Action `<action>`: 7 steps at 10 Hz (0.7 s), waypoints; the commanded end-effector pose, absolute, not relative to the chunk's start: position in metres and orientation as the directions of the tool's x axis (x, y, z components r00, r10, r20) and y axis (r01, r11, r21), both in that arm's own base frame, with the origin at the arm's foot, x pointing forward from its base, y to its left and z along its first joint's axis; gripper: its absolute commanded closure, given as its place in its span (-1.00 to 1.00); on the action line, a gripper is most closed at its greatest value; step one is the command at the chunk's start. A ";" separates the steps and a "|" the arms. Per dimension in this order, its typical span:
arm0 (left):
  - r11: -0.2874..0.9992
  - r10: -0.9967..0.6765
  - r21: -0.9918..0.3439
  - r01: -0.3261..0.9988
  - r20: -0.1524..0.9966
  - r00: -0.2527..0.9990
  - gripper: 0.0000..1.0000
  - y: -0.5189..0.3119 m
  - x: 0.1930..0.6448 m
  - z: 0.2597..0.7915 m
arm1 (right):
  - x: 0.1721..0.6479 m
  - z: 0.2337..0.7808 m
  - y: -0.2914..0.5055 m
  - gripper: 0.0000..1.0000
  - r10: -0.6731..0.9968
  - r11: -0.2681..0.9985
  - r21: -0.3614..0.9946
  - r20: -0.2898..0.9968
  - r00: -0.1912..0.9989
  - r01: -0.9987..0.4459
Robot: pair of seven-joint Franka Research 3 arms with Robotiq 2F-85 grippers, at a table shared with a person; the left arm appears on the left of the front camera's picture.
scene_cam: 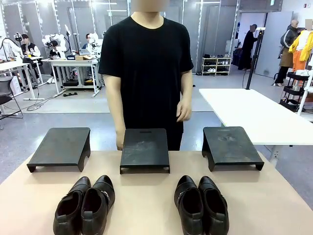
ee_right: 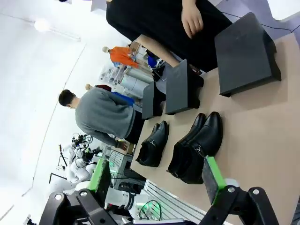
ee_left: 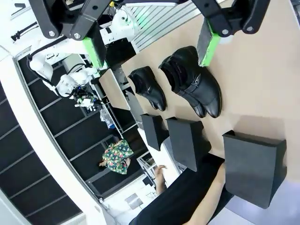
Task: Place the shoes on the stand as instructed by the person.
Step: Pick up one pair of Shoes and place it on the Shoes Stand indicated by the person.
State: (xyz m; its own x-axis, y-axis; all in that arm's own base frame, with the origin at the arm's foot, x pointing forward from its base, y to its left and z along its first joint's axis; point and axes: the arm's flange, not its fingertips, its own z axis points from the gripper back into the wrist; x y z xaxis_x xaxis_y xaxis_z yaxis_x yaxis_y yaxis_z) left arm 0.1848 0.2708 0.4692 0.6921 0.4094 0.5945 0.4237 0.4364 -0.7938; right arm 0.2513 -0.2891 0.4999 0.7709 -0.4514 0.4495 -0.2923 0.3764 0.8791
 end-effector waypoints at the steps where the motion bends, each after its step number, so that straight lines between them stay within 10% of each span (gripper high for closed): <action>1: 0.445 0.392 -0.788 0.425 0.599 0.699 -1.00 0.269 0.183 0.472 | 0.245 0.496 -0.293 -1.00 -0.472 0.368 0.886 0.439 0.765 -0.282; 7: 0.445 0.392 -0.788 0.425 0.599 0.699 -1.00 0.269 0.183 0.472 | 0.245 0.496 -0.293 -1.00 -0.472 0.368 0.886 0.439 0.765 -0.282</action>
